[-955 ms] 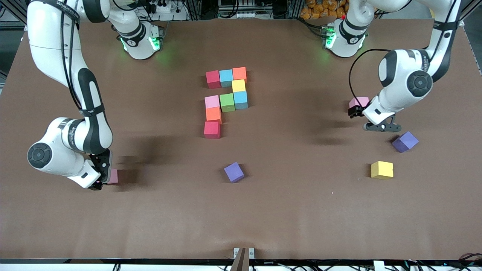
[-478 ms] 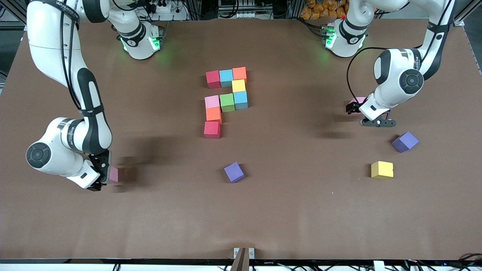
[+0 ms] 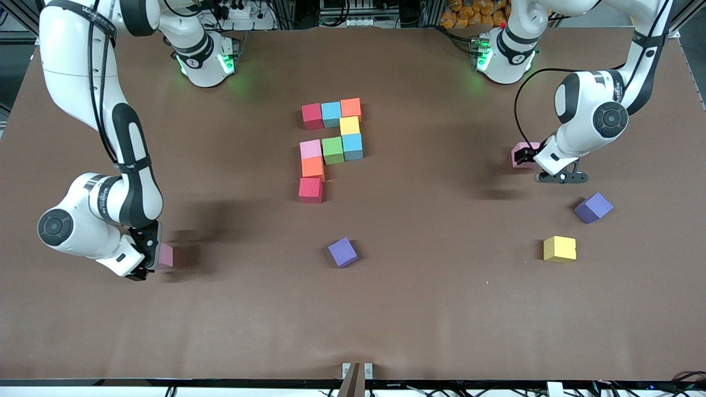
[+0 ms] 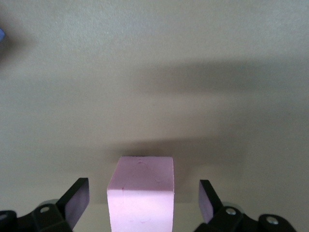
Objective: Form number 2 with 11 blocks
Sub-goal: 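Lower the left gripper onto the pink cube and close it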
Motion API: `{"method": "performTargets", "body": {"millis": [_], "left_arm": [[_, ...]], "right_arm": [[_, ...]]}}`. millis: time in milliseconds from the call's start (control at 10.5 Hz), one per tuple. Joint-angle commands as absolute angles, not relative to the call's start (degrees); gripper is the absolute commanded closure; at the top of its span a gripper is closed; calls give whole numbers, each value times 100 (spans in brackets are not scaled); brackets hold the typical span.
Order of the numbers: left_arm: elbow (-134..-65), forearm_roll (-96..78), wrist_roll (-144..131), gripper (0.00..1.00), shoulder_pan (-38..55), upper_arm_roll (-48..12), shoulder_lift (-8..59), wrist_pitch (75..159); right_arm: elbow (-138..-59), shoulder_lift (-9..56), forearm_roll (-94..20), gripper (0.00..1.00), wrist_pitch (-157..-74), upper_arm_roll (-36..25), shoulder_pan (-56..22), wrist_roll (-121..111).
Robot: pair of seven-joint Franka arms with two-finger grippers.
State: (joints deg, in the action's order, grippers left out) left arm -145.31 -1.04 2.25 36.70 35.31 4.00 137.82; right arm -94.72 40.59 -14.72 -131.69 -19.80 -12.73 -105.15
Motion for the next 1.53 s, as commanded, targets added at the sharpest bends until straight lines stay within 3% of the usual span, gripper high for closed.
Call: {"method": "performTargets", "body": {"millis": [0,96,287,573,669,764,1051,1433], "left_arm": [[-14660,44,185,0,3621,3516,421,13887],[-14704,44,185,0,3621,3516,474,13887],[-14748,44,185,0,3595,3516,536,13957],[-14774,44,193,0,3586,3516,676,14019],[-14774,44,193,0,3586,3516,720,14019],[-14766,35,193,14,3577,3516,764,14027],[-14696,-44,193,100,3463,3507,826,14115],[-14195,-597,184,100,3524,3384,835,14071]], "right_arm": [[-9475,4183,-1748,0,-13307,-1951,-1195,-10810],[-9475,4184,-1766,3,-13307,-1951,-1195,-10819],[-9475,4184,-1784,35,-13298,-1951,-1204,-10811],[-9466,4184,-1871,72,-13263,-1951,-1204,-10767],[-9466,4175,-1976,73,-13228,-1960,-1213,-10714],[-9466,4157,-1978,73,-13219,-1960,-1230,-10557],[-9439,4026,-1978,74,-12605,-1960,-1414,-9794],[-9448,3911,-1978,74,-12472,-1916,-1801,-8546]]}}
